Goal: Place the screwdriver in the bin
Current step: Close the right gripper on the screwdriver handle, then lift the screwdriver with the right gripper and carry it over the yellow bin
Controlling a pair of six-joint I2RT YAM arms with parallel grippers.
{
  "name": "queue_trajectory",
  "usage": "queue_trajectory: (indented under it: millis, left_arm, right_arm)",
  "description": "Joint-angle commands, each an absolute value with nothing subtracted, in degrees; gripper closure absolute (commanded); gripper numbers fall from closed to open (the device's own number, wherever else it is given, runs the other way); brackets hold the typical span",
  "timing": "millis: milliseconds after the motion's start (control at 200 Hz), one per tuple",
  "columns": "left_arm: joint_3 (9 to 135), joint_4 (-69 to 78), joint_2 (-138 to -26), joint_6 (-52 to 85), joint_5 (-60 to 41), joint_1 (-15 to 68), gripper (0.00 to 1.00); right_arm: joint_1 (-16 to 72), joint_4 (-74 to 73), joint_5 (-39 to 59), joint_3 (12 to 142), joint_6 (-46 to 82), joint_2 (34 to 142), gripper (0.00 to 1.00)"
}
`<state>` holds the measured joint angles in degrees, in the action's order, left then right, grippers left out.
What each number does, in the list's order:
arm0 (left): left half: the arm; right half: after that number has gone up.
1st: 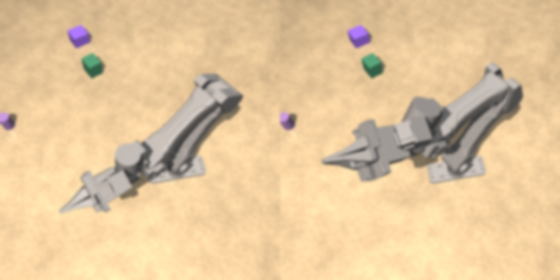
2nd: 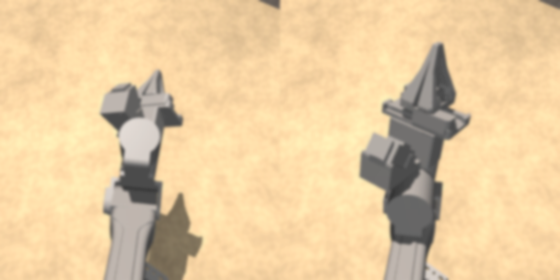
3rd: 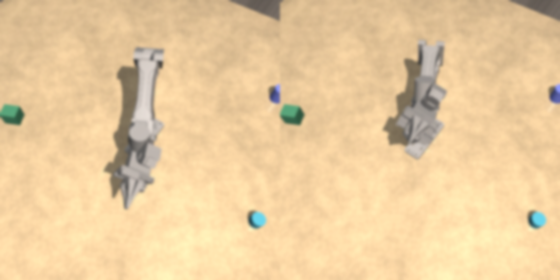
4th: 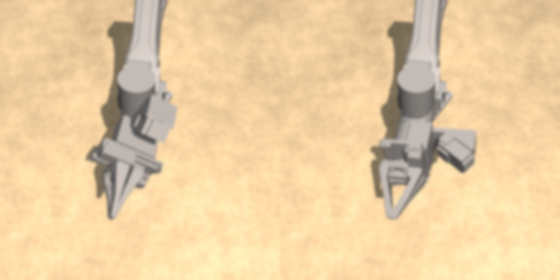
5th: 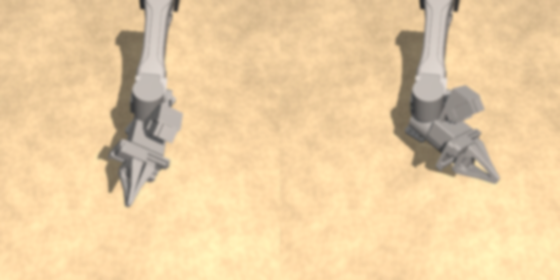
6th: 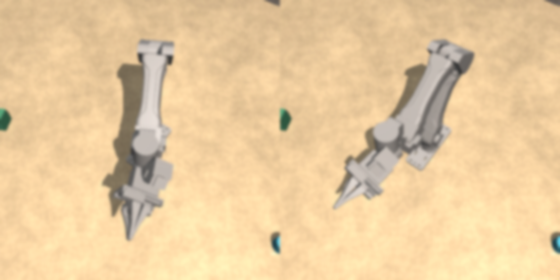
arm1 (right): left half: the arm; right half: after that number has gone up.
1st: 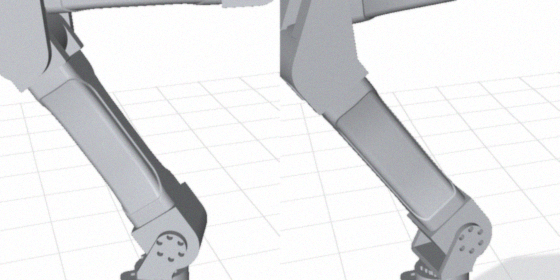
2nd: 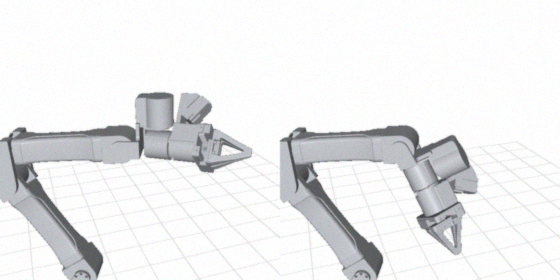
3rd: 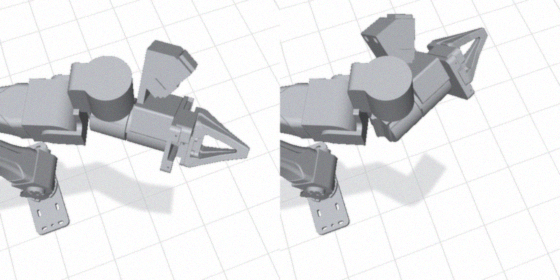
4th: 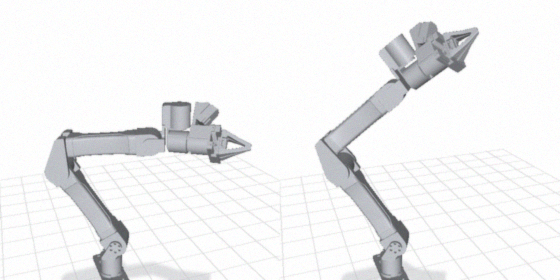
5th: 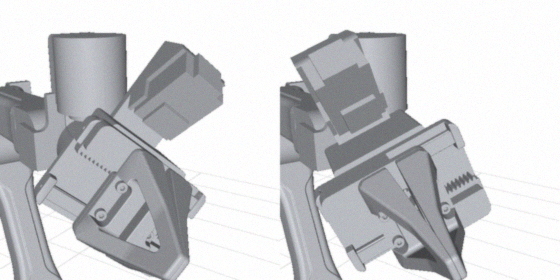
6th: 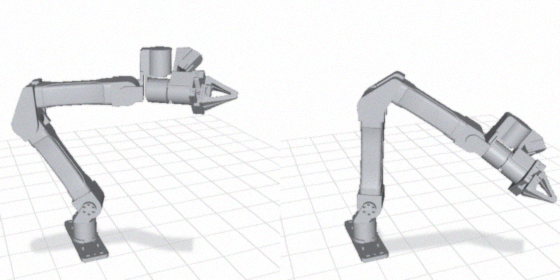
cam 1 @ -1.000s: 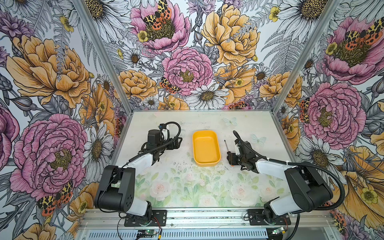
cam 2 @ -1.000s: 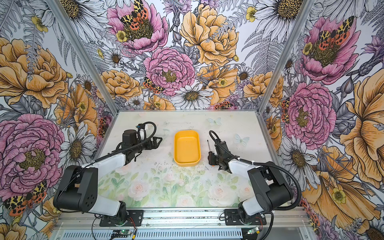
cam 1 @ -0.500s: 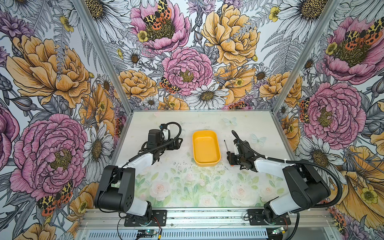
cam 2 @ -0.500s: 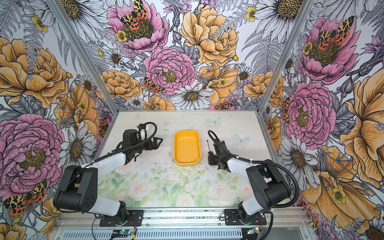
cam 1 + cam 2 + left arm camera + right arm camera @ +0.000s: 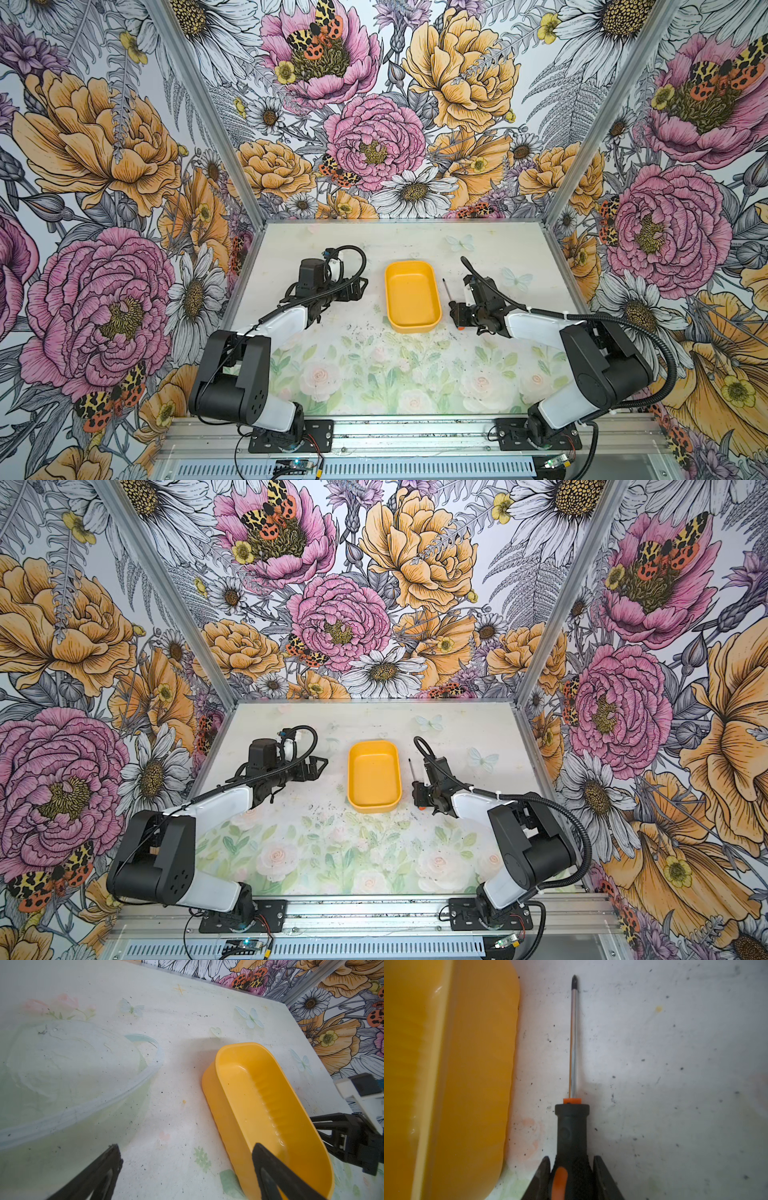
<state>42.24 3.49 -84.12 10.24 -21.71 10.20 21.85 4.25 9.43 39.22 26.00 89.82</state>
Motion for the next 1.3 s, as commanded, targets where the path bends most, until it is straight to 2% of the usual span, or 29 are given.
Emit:
queue_trajectory:
  millis: [0,325,535,716,1041,1296]
  left_arm:
    - [43.8,3.0,-83.2,8.7,-21.4,10.6,0.01]
    - [43.9,2.6,-82.5,8.3,-21.0,11.3,0.01]
    - [43.9,2.6,-82.6,8.3,-21.1,11.9,0.01]
    - [43.9,2.6,-82.5,8.6,-21.6,12.3,0.01]
    - [43.5,2.6,-83.0,8.4,-21.2,12.6,0.01]
    - [43.6,2.7,-83.4,8.6,-20.8,13.1,0.01]
  right_arm:
    - [22.3,5.5,11.1,41.6,27.9,88.4,1.0]
    - [22.3,13.7,3.3,45.4,30.5,80.5,1.0]
    - [22.6,15.5,1.7,47.5,37.0,75.2,1.0]
    - [26.7,16.8,-5.3,51.1,46.6,72.1,1.0]
    - [40.5,20.5,-17.8,62.4,47.9,80.9,1.0]
    - [44.9,24.7,-18.9,65.8,51.3,88.3,1.0]
